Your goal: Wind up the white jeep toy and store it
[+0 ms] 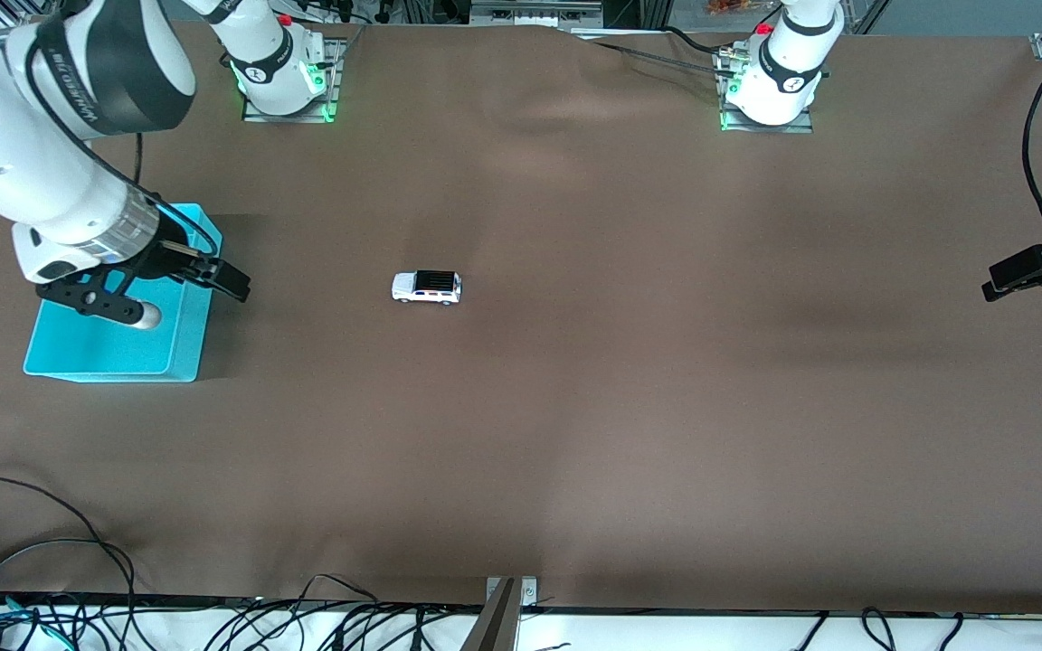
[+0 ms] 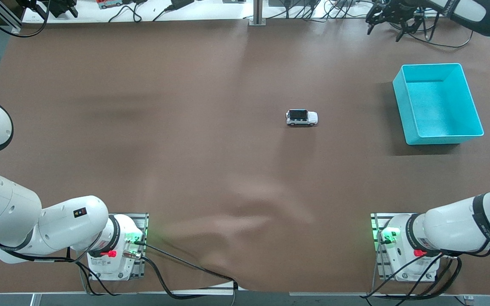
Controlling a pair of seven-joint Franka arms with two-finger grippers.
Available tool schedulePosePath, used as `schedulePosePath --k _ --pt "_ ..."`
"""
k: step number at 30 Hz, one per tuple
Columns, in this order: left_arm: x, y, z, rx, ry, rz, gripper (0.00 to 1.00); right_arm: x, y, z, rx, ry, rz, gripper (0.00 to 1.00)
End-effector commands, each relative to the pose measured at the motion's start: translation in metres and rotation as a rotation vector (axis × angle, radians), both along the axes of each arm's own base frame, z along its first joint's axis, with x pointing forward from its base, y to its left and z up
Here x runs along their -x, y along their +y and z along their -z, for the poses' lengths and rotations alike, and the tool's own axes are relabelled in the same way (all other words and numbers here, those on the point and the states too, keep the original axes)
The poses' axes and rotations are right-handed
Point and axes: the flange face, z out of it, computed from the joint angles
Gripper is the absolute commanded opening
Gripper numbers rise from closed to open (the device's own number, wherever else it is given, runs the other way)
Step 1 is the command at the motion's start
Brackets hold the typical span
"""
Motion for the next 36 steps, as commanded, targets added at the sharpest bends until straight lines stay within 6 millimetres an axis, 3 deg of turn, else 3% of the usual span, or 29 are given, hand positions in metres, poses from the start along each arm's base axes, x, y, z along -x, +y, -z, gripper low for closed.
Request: schedulePosePath --k 1,6,16,21,36 --pt "0.008 -0.001 -0.003 0.023 0.004 0.008 1.00 0.005 0.023 0.019 -0.029 -0.008 0.138 1.00" --pt "0.008 -0.001 -0.003 0.023 0.004 0.008 1.00 0.009 0.037 0.030 -0.028 0.027 0.182 1.00" --pt "0.008 -0.002 -0.002 0.023 0.007 0.010 1.00 0.011 0.050 0.032 -0.042 0.055 0.268 1.00" --pt "0.008 -0.002 -0.002 0.023 0.007 0.010 1.00 0.010 0.052 0.035 -0.061 0.075 0.417 1.00" --pt "0.008 -0.002 -0.001 0.023 0.008 0.010 1.00 0.012 0.099 0.074 -0.053 0.134 0.576 1.00"
